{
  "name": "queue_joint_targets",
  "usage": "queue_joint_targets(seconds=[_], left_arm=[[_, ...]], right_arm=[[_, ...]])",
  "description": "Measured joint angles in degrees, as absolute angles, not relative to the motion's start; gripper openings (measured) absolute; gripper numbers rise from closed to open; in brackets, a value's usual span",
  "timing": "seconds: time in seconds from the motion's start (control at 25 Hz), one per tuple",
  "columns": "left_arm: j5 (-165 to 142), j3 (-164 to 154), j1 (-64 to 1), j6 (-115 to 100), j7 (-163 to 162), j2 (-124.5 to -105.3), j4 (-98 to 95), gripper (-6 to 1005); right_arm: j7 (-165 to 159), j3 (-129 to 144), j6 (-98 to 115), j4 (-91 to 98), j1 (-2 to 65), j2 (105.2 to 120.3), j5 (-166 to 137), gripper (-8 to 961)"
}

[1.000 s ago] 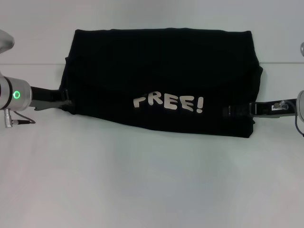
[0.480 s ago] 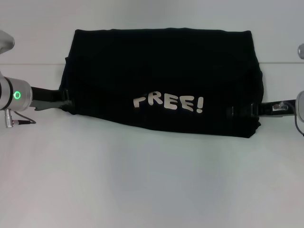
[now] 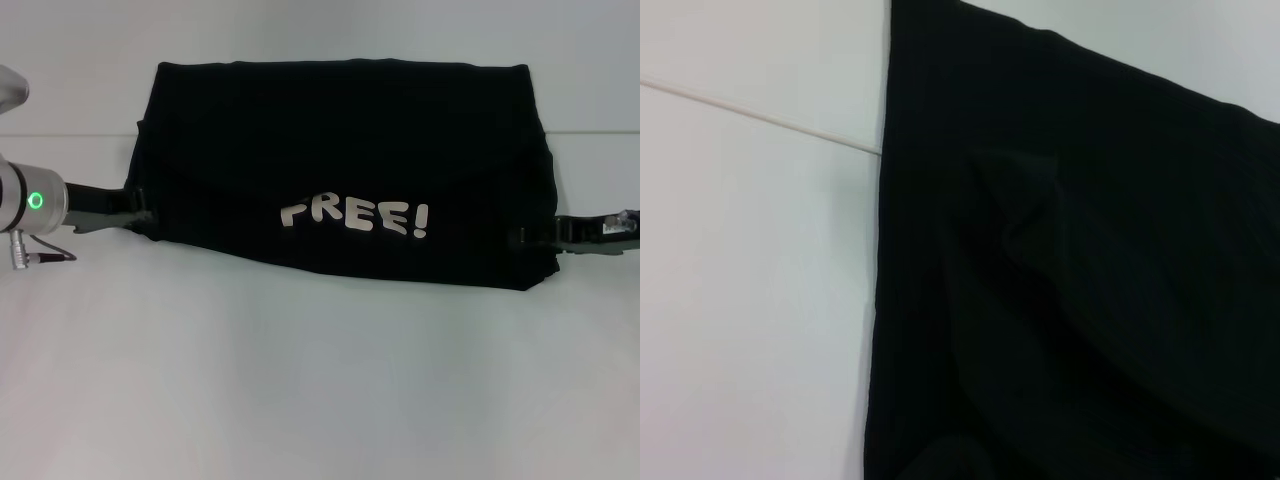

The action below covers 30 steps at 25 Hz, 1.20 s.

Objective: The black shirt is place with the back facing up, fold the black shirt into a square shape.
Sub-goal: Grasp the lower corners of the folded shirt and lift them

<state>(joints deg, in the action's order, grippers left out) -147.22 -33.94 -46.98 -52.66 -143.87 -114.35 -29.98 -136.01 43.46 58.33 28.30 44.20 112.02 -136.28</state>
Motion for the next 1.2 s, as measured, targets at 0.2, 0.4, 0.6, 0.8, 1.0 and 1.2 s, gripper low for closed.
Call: queue_joint_targets(seconds=[0.2, 0.4, 0.6, 0.8, 1.0, 1.2], left_arm=[[-147.21, -33.92, -47.05, -52.82, -143.88, -114.35, -29.97, 38], [-147.21, -33.92, -47.08, -53.06, -143.87, -114.27, -29.97, 39], [-147.21, -33.92, -46.94, -54.55, -143.82, -113.94, -30.13, 39], [-147.28, -33.92, -46.22, -58.12, -143.71, -113.71, -32.20, 39], [-147.87, -34.35, -45.68, -67.16, -143.18, -112.99, -34.85, 39], [-148.33, -34.55, -45.12, -79.63, -141.66, -112.74, -37.62, 40]], right_arm=[[-136.10, 43.41, 58.82, 28.57, 43.94, 111.94, -137.34, 651], [-136.13, 43.21, 59.46, 28.65, 43.74, 111.34, -137.50, 529], [-136.10, 43.07, 60.99, 29.24, 43.00, 110.12, -137.54, 228], [-136.13, 42.99, 64.16, 31.99, 41.22, 109.18, -137.55, 73], [-135.92, 42.96, 69.01, 35.95, 38.55, 108.00, -137.55, 74], [-135.92, 42.83, 75.83, 38.59, 36.15, 106.68, -137.60, 73]])
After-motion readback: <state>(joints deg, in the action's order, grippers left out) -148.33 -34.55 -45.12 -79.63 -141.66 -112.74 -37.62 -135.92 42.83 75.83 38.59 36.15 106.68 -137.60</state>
